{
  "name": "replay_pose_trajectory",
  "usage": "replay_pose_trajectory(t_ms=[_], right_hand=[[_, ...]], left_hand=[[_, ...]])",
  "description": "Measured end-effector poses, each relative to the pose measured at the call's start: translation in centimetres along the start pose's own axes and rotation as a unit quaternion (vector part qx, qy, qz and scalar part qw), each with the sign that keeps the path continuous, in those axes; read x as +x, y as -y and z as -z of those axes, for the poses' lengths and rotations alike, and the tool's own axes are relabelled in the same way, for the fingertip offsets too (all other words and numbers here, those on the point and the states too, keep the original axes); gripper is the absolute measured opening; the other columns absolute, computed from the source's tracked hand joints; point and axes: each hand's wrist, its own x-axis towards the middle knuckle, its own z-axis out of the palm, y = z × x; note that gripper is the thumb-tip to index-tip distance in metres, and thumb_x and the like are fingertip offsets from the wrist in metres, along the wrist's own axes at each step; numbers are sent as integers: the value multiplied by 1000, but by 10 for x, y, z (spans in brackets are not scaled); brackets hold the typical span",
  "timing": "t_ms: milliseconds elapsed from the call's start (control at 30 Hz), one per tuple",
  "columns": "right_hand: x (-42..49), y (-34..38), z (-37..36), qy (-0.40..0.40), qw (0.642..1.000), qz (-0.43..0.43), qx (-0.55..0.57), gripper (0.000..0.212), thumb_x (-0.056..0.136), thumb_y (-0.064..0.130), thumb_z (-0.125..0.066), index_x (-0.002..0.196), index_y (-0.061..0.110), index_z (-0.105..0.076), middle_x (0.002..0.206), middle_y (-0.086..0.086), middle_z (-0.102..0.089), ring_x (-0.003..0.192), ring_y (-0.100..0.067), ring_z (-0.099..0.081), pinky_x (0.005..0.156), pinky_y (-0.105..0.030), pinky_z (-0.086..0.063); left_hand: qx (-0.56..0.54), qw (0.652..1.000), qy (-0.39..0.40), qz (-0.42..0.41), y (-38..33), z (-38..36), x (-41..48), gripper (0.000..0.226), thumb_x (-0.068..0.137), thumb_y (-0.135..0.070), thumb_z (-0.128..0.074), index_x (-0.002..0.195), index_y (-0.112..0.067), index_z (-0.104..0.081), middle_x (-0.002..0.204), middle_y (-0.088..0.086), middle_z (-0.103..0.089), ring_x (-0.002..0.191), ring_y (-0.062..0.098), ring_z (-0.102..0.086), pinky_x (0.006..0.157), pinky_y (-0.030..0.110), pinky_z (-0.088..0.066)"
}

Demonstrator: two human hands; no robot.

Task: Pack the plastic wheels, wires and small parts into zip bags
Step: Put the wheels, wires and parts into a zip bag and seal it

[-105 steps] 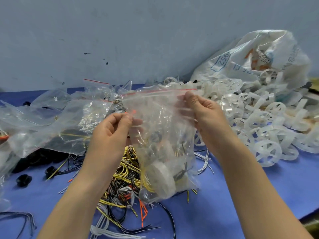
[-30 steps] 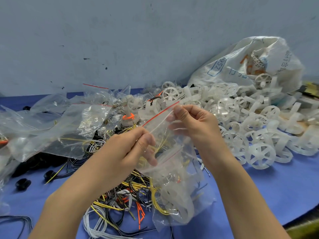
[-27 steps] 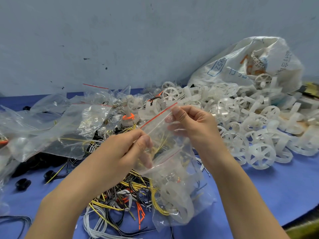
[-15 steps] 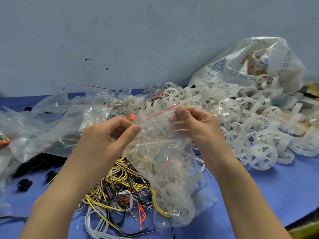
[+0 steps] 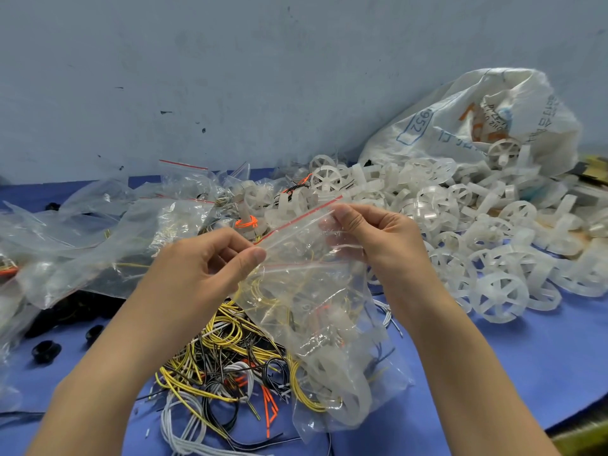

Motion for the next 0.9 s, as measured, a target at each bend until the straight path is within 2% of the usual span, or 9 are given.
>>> replay_pose_trajectory(t_ms=[267, 433, 567, 633, 700, 800, 900], right_hand=[[0, -1, 1, 5, 1000, 1, 1, 12, 90, 27, -70, 86, 25, -80, 87, -3, -77, 73, -16, -72, 69, -36, -60], [0, -1, 0, 6, 1000, 2, 1, 14, 90, 28, -69, 86, 20, -79, 89, -4, -77, 74, -17, -71, 70, -35, -59], [-2, -1, -1, 13, 1000, 14, -13, 12, 92, 26, -68, 88, 19, -77, 88, -4, -77, 73, -17, -70, 73, -35, -58], [-4, 1, -6, 33, 998, 35, -33, 11, 92, 23, -67, 90, 17, -77, 86, -2, -77, 70, -14, -68, 70, -29, -57], [-7, 2, -12, 61, 995, 62, -55, 10, 92, 19, -68, 91, 16, -77, 84, 1, -75, 68, -11, -66, 67, -23, -56], [-11, 1, -20, 79, 990, 92, -76, 9, 90, 16, -69, 94, 18, -77, 87, 3, -75, 69, -10, -63, 67, -28, -56], [-13, -1, -21, 68, 993, 82, -53, 10, 90, 14, -70, 96, 12, -78, 86, 1, -75, 67, -7, -61, 62, -25, -55]], left_hand=[[-3, 1000, 3, 1, 3, 1, 0, 28, 77, -56, -57, 75, -30, -68, 68, -9, -66, 60, 11, -62, 54, 12, -44], [6, 1000, -6, 1, 2, 0, 0, 27, 79, -54, -56, 77, -31, -68, 70, -12, -67, 64, 11, -63, 58, 16, -45], [20, 999, -28, -6, 1, -2, 2, 17, 84, -47, -58, 88, -33, -68, 78, -16, -68, 80, -4, -62, 67, 9, -47], [40, 997, -55, -28, -4, -6, 7, 18, 88, -46, -56, 99, -35, -66, 91, -21, -65, 91, -14, -56, 71, 0, -40], [32, 997, -58, -44, -12, -12, 12, 26, 91, -49, -51, 107, -34, -64, 100, -23, -62, 96, -16, -54, 73, -1, -39], [10, 998, -24, -66, -21, -25, 17, 34, 93, -49, -45, 109, -29, -67, 89, -19, -67, 88, -7, -61, 72, 10, -46], [-27, 999, -9, -42, -21, -33, 20, 30, 92, -51, -47, 95, -29, -66, 75, -13, -68, 73, 3, -65, 68, 30, -52]])
